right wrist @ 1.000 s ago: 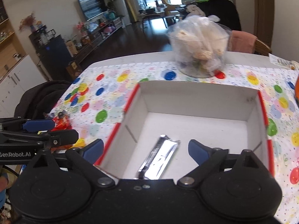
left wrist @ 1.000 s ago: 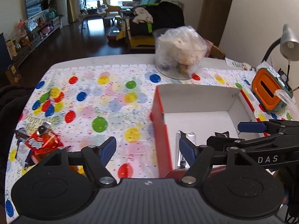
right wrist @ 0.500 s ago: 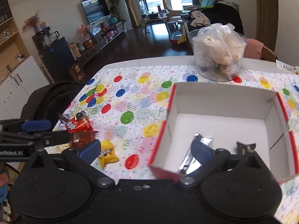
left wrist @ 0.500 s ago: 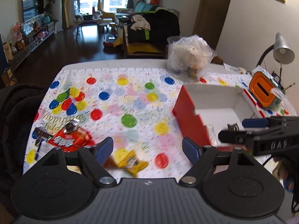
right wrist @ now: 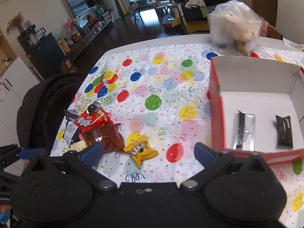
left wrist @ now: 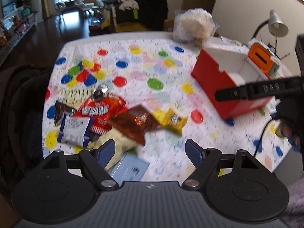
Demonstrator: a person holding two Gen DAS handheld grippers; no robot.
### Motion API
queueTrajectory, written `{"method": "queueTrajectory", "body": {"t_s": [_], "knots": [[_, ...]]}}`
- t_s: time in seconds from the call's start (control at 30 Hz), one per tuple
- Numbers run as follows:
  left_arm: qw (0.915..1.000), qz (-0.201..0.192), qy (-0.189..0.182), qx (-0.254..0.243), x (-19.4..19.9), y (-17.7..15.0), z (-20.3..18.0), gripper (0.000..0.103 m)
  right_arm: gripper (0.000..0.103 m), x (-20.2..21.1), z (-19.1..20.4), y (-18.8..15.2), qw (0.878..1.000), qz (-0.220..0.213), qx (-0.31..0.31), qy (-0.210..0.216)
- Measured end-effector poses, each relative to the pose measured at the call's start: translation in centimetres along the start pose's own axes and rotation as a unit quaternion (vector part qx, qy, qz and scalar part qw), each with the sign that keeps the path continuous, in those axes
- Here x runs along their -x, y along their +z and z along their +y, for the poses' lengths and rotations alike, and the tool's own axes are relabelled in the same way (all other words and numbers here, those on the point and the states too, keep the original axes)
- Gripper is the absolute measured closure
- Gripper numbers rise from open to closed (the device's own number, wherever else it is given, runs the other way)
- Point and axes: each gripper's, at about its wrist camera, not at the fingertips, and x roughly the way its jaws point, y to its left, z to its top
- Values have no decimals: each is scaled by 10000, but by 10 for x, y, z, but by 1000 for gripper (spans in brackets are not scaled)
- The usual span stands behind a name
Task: Organize snacks
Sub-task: 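Move both tools back to the snack pile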
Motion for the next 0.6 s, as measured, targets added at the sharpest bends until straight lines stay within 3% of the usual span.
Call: {"method": "queueTrajectory", "body": {"t_s": [0.17, 0.3, 0.6], "knots": [[9992, 319, -147, -172, -16, -21, 22, 22, 4, -32, 26, -12, 9925, 151, 1215, -72], [9981, 548, -216, -180, -32, -34, 29, 22, 7, -55, 37, -24, 9823, 347, 1839, -33], [9962, 825, -280, -19, -64, -38, 39, 22, 23, -103, 39, -23, 9672, 841, 2394, -113]]}}
